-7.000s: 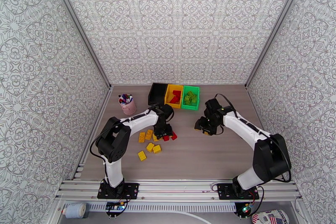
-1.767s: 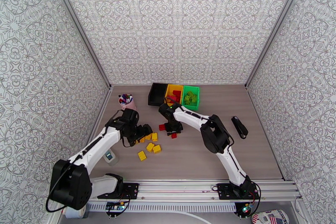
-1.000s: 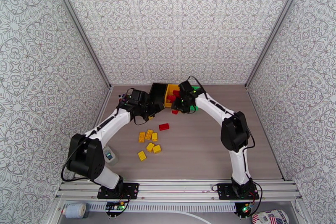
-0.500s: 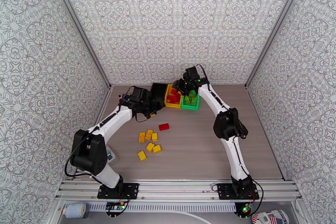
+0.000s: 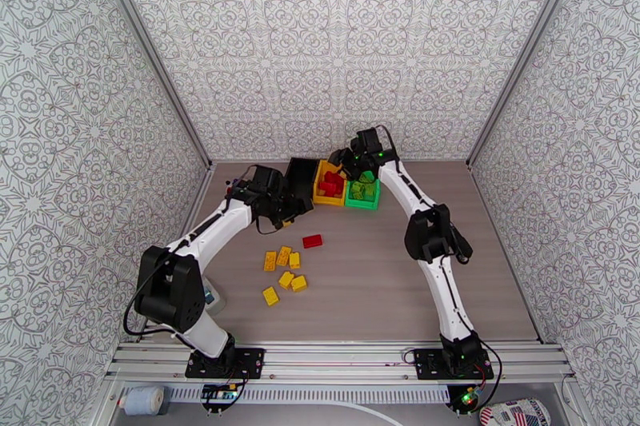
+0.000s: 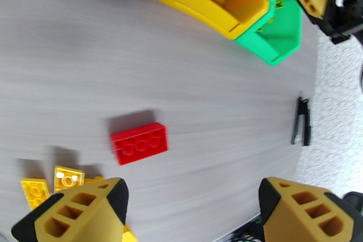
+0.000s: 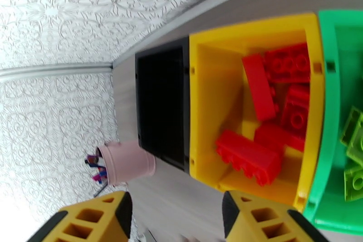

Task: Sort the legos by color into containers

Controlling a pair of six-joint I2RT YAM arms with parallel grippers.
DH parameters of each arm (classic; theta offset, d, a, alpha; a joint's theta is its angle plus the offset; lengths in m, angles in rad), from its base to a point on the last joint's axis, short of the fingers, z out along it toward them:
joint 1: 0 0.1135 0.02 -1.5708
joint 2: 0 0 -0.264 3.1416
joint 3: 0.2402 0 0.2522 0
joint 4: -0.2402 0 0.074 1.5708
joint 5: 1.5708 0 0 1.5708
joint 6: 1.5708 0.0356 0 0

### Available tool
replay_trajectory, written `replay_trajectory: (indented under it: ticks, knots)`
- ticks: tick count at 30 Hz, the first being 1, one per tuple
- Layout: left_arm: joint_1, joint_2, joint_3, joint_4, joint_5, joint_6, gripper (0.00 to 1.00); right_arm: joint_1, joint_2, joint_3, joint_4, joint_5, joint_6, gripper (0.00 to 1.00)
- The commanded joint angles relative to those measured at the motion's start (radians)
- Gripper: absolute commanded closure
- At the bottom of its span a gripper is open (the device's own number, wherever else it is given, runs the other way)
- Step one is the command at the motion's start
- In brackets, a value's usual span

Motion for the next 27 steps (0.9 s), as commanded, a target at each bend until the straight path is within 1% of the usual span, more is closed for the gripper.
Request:
replay_trajectory:
  ticks: [1,3,5,8,12,16,20,23,27]
  knots:
    - [-0.001,0.044,0.056,-0.116,-0.076,0.161,0.2,0.007,-0.138,-0.078,-0.027,-0.002,-0.074,0.43]
    - [-0.002,0.071,0.074,-0.132,-0.089,0.209,0.2,0.014,-0.211,-0.165,-0.053,0.019,-0.115,0.43]
    - [-0.001,0.111,0.092,-0.137,-0.096,0.236,0.2,0.016,-0.307,-0.294,-0.074,0.048,-0.151,0.43]
    - [-0.003,0.191,0.126,-0.13,-0.088,0.254,0.2,0.015,-0.473,-0.544,-0.073,0.079,-0.171,0.43]
    - [-0.016,0.286,0.183,-0.113,-0.06,0.258,0.21,0.014,-0.678,-0.866,-0.058,0.081,-0.159,0.43]
    - [-0.045,0.352,0.239,-0.117,-0.044,0.274,0.21,0.016,-0.851,-1.129,-0.006,0.086,-0.107,0.44]
    - [-0.069,0.404,0.262,-0.127,-0.027,0.282,0.21,0.027,-0.936,-1.274,0.039,0.092,-0.048,0.43]
    - [-0.082,0.413,0.248,-0.127,-0.002,0.272,0.22,0.042,-0.968,-1.299,0.039,0.114,-0.033,0.44]
    - [-0.101,0.394,0.171,-0.102,-0.007,0.255,0.22,0.046,-0.982,-1.303,0.044,0.121,-0.024,0.44]
